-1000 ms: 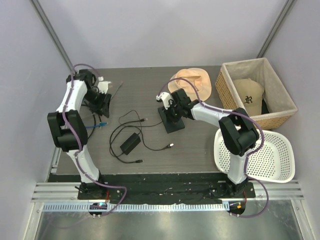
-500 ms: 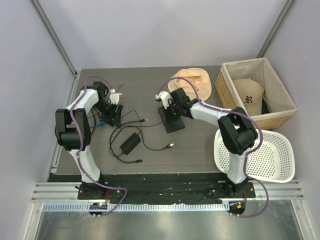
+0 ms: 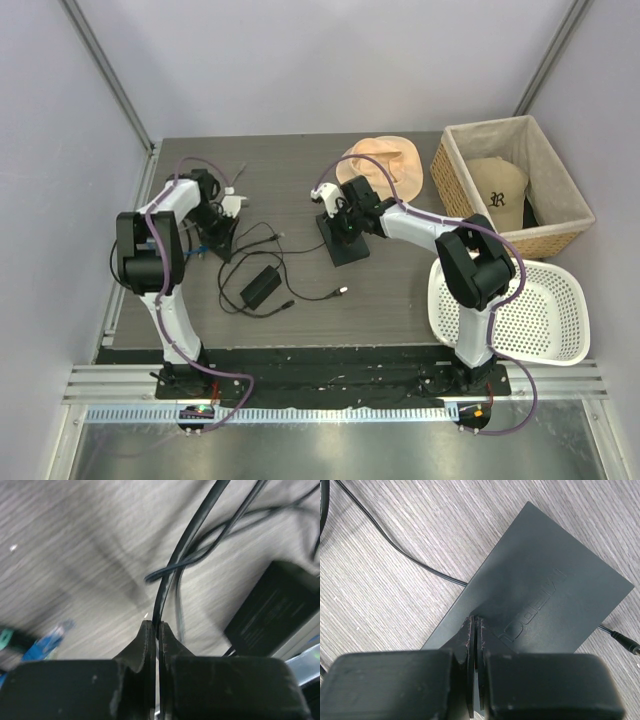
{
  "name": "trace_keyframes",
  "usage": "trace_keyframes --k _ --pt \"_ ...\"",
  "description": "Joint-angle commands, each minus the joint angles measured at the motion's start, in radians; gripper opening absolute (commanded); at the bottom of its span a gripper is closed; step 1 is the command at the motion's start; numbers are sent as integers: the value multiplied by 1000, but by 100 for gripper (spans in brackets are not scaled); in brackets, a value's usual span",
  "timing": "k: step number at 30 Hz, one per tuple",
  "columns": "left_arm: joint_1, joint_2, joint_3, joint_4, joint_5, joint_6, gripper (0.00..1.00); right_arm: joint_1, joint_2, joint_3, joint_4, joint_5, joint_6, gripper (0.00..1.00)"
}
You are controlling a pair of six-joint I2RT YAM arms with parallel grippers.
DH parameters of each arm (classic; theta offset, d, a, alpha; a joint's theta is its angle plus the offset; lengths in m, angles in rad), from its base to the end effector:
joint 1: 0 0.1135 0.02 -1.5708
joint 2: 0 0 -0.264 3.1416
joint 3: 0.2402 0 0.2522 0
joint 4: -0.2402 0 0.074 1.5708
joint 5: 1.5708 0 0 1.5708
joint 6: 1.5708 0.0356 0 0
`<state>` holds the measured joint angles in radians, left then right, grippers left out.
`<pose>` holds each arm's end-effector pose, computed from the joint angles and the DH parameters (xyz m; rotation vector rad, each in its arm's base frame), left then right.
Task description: Pull the plug from the switch port
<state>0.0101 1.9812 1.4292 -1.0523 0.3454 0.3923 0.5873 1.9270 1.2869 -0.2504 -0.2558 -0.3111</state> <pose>0.3619 -0.0084 0.1708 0.5723 3.0051 -0.5331 0.3385 0.2361 0.1784 -1.1730 2.1746 0.4346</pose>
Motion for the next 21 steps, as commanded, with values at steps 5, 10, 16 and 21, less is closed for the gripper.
trace_keyframes --k 5,10,16,21 --pt "16 -205 11 -187 -276 368 0 14 72 -37 -118 39 -5 1" --pt "89 -205 28 -78 -457 428 0 16 82 -26 -124 38 -5 1" --pt "110 -56 325 -34 -460 187 0 19 72 -34 -115 35 -6 1" --pt "97 60 536 61 -534 33 0 20 67 -38 -110 38 -10 1"
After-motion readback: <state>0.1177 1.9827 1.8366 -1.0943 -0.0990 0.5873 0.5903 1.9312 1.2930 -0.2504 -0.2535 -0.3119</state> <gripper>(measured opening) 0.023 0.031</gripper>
